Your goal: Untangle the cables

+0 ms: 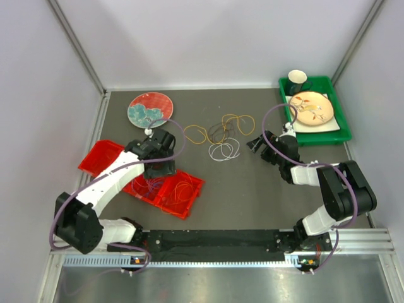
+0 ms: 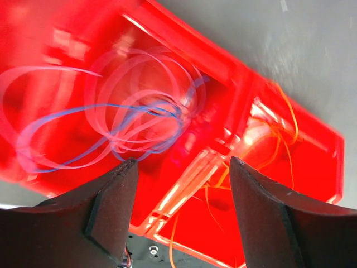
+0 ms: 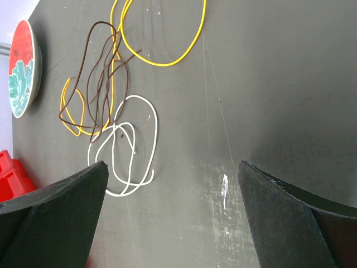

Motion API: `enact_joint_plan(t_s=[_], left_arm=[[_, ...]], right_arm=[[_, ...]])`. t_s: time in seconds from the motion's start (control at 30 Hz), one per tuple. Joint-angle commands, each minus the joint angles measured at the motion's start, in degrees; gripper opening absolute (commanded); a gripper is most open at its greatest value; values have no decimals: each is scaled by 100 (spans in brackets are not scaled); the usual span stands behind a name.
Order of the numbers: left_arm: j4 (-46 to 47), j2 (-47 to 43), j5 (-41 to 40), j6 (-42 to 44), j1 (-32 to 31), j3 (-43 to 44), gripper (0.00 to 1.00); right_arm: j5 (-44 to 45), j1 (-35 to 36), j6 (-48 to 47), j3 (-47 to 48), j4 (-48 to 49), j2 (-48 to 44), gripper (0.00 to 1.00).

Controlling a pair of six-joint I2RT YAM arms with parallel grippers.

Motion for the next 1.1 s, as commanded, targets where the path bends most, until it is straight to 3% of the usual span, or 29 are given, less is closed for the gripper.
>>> enact_joint_plan(t_s=[0.0,0.2,0.37,0.63,0.8,0.9,0.93,0.97,1.0,1.07], left_arm=[[888,52,618,296,-244,-231,70],[1011,361,838,490,-385,-328,59],[898,677,506,701,-394,-285,52],[862,651,231,1061,-385,-284,57],[1037,651,469,1797,-385,-205,60],[1256,677,835,2307,-455,-240,51],[1301,686,968,2388,-473,-231,42],[1327,773,1091,2484,-482,-197,16],[1267,852,1110,2589,-491,-135,8],[1170,1124,1075,2704,-482,84,1]], right_arm=[[-40,-25,-37,212,197,15,99],[-32,-25,-37,220,188,15,99],[-49,-25,-37,229,171,15,99],[-58,-34,-37,220,179,15,99],[-67,-42,-28,212,179,15,99],[-76,-51,-10,203,206,15,99],[-84,-60,-10,203,214,15,99],[-84,-69,-19,194,215,15,99],[-84,-69,7,185,223,15,99],[-93,-86,-1,185,232,15,99]])
